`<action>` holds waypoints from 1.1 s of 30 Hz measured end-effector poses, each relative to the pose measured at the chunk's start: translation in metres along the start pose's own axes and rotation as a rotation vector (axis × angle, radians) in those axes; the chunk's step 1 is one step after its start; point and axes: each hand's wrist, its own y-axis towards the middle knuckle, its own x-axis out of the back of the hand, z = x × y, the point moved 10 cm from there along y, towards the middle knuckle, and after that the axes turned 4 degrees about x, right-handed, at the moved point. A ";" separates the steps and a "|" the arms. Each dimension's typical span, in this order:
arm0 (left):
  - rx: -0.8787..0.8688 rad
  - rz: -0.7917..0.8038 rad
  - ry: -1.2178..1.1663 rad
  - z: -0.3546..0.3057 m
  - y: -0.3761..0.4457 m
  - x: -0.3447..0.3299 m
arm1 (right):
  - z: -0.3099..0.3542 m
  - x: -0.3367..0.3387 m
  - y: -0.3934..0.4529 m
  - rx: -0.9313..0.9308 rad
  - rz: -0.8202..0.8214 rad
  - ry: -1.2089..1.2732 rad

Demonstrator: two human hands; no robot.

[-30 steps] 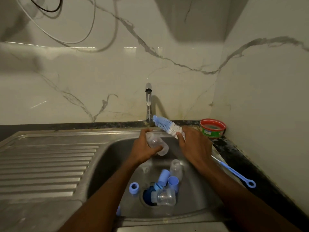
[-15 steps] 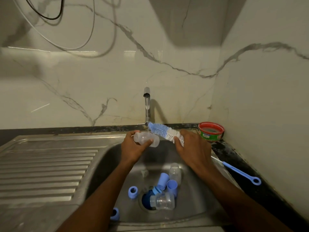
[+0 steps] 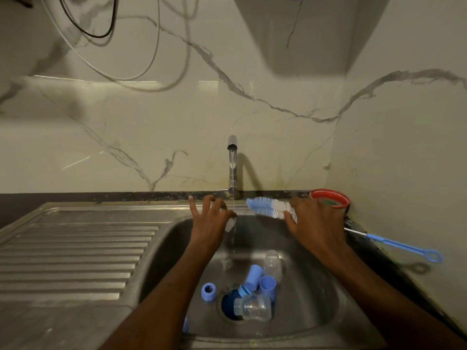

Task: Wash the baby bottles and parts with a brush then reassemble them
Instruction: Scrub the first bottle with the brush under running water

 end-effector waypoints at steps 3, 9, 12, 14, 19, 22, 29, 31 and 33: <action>-0.037 -0.063 -0.013 -0.006 0.002 0.004 | -0.008 -0.006 -0.010 -0.005 0.031 0.021; -0.099 -0.186 -0.072 -0.008 0.004 0.005 | -0.033 -0.005 -0.013 -0.088 0.013 0.099; -0.102 -0.193 -0.111 -0.004 0.006 0.001 | -0.033 -0.009 -0.013 -0.072 0.050 0.086; -0.062 -0.208 -0.253 0.006 0.004 -0.005 | -0.029 -0.010 -0.013 -0.052 0.092 0.114; 0.026 -0.194 -0.625 0.031 0.000 -0.018 | -0.014 -0.006 -0.015 0.021 0.061 0.180; -0.093 -0.180 -0.626 0.016 0.000 -0.012 | -0.007 -0.002 -0.015 0.065 0.020 0.182; -0.383 -0.238 -0.464 -0.032 -0.008 0.013 | 0.020 -0.020 -0.019 0.132 0.084 0.244; -0.309 -0.273 -0.401 -0.020 -0.004 0.012 | 0.024 -0.018 -0.018 0.148 0.059 0.237; -0.135 -0.243 -0.442 0.008 0.000 0.004 | 0.021 -0.013 -0.015 0.141 0.024 0.235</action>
